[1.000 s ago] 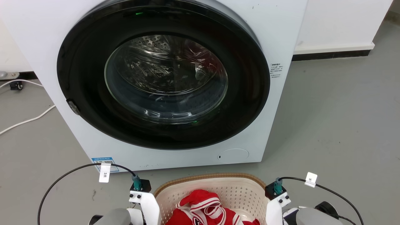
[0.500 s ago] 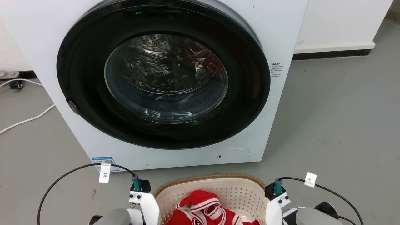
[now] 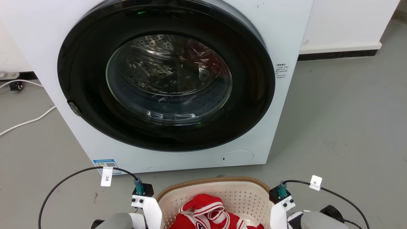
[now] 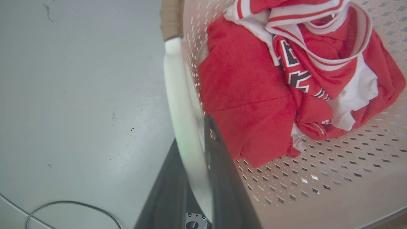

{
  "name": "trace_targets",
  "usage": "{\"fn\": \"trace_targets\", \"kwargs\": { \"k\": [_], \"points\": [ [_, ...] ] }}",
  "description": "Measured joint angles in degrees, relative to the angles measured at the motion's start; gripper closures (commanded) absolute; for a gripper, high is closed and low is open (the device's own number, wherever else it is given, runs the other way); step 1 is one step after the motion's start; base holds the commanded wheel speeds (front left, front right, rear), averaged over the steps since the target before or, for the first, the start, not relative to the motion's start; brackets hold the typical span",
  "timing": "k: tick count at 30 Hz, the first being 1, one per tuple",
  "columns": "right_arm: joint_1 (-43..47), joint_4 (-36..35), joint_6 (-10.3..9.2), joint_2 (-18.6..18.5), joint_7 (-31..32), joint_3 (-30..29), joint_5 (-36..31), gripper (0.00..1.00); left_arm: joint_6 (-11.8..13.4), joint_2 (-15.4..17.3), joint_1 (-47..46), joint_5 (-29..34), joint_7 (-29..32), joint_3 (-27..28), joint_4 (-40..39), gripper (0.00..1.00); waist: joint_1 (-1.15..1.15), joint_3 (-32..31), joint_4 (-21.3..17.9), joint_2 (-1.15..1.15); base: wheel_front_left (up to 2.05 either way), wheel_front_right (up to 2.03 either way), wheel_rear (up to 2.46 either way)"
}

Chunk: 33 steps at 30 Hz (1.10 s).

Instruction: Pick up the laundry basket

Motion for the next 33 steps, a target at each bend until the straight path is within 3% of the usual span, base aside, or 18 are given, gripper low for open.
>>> {"fn": "trace_targets", "kwargs": {
  "k": [33],
  "points": [
    [0.19, -0.3, 0.0, -0.16, 1.27, 0.01, -0.55, 1.0, 0.0, 0.25, -0.74, -4.58, -0.33, -5.05, 0.07, 1.0, 0.0, -0.31, 0.11, 0.0, 0.0, 0.0, 0.0]
  ]
}}
